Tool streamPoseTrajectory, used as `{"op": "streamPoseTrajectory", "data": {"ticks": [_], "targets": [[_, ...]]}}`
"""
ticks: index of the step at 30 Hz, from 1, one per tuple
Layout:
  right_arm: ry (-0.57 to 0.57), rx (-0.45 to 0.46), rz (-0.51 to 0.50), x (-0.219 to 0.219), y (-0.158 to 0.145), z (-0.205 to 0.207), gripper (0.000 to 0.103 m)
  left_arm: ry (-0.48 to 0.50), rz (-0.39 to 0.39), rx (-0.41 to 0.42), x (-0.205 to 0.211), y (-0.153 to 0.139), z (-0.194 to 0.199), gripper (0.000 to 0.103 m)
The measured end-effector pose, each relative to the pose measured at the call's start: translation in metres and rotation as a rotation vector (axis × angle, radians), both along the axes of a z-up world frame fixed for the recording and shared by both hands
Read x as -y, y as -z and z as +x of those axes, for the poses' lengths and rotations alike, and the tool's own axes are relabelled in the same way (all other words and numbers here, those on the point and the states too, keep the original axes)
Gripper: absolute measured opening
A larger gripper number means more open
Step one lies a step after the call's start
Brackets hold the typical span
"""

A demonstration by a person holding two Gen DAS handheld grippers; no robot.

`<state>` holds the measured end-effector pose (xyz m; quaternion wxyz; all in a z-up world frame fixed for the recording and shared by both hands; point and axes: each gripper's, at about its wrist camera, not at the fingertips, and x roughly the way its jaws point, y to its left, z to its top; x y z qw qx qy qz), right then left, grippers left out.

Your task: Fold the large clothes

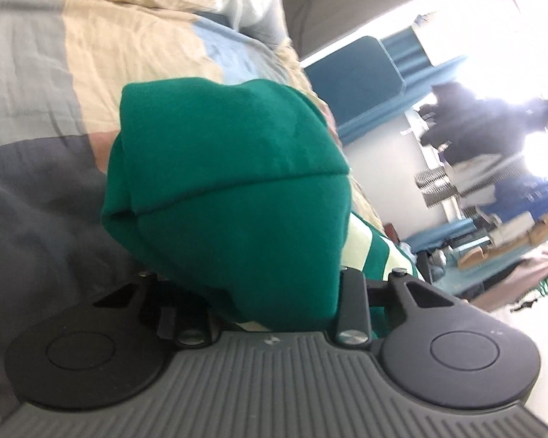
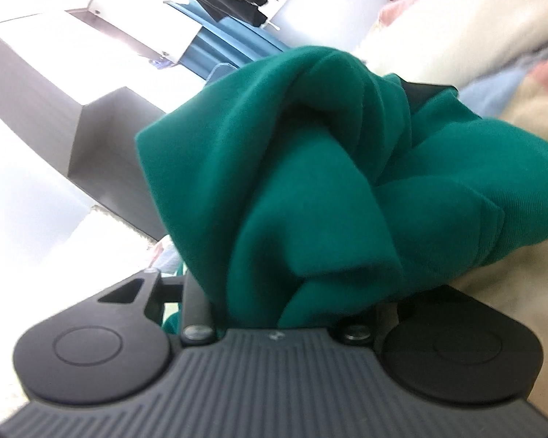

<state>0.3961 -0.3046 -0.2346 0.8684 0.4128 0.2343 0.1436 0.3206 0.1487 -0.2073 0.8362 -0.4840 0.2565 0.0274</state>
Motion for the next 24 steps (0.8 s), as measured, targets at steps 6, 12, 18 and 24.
{"op": "streamPoseTrajectory", "data": {"ticks": [6,12,18,24], "targets": [[0.019,0.031,0.016,0.033,-0.023,-0.024,0.044,0.061,0.024,0.04,0.023,-0.035,-0.018,0.039],[0.038,0.107,0.038,0.061,-0.055,-0.056,0.045,0.113,0.057,0.084,0.057,-0.096,-0.049,0.039],[0.044,0.183,0.049,0.091,-0.098,-0.077,0.045,0.17,0.107,0.164,0.101,-0.166,-0.052,0.039],[0.074,0.258,0.055,0.13,-0.145,-0.089,0.045,0.216,0.12,0.249,0.155,-0.223,-0.058,0.039]]}}
